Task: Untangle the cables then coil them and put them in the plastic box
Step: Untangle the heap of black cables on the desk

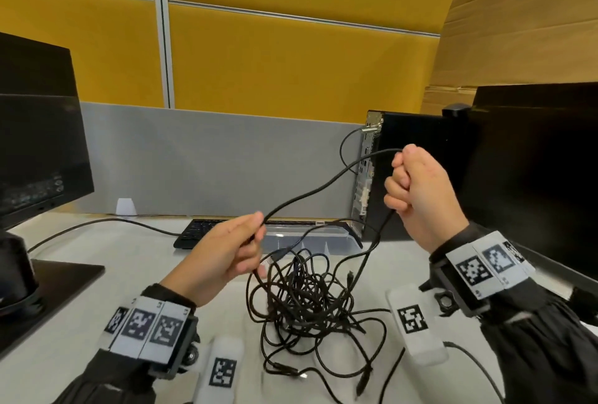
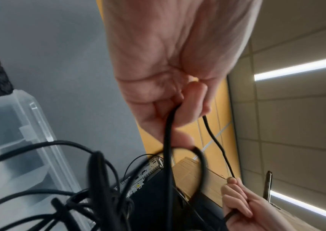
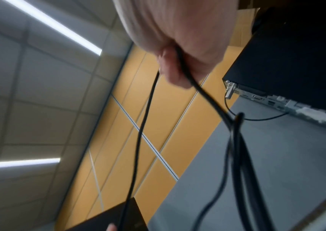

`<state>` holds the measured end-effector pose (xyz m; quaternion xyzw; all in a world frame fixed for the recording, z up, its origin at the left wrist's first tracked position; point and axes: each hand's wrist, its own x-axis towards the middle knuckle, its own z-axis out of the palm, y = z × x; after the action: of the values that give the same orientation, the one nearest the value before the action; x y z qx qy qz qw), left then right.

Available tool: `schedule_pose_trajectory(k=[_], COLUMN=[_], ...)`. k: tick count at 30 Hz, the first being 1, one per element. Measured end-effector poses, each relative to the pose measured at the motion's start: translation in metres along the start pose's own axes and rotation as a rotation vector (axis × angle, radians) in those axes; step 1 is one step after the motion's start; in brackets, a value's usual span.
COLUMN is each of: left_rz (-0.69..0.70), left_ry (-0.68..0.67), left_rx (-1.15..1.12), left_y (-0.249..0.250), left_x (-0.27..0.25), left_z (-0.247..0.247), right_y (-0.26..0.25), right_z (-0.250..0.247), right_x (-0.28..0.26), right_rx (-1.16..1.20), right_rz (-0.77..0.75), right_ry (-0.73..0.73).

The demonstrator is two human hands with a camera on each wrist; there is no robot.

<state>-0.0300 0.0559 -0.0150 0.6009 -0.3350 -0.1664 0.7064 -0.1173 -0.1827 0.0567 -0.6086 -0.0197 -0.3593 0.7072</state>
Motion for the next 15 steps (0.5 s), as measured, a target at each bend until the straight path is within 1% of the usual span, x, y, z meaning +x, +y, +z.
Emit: schedule_pose_trajectory(k=[2,3,4,5,7,9,10,11,12,13,15], left_rz=[0.015,0.033,0.047,0.066,0.103,0.150,0.196,0.250,0.292,0.320,0.336], left_ry=[-0.022,-0.004,0.036,0.083,0.142,0.149,0.139,0.119,0.093,0.069,0.034], left_rx=[0.100,0.133,0.139,0.138,0.197,0.367,0.473,0.568,0.640,0.686,0.717], left_y=[0.004,0.008,0.013,0.019,0.031,0.042,0.046,0.049,0.052,0.054,0.056], left_x=[0.000,0.000,0.001,0.001,0.005,0.011,0.014,0.016,0.017,0.018,0.018], left_z=[-0.008,-0.013,-0.018,-0.020,-0.014,0.006,0.018,0.029,0.038,0.045,0.053], right_y=[-0.005,-0.007,-0.009,-0.010,-0.010,-0.008,-0.006,-0.003,-0.002,0.000,0.006], right_z=[-0.005,-0.010,-0.015,-0.017,-0.013,0.000,0.010,0.020,0.031,0.039,0.050], right_x=[0.003,0.005,0.007,0.007,0.003,-0.004,-0.009,-0.014,-0.018,-0.019,-0.017], right_rx=[0.045,0.008,-0.089,-0.260,-0.677,-1.152,-1.393,-1.563,-1.660,-1.695,-1.693], right_rz=[-0.041,-0.066,-0.102,-0.161,-0.318,-0.479,-0.592,-0.714,-0.792,-0.849,-0.940], right_ry=[0.122,0.167,0.182,0.170,0.050,-0.065,-0.071,-0.062,-0.065,-0.089,-0.179])
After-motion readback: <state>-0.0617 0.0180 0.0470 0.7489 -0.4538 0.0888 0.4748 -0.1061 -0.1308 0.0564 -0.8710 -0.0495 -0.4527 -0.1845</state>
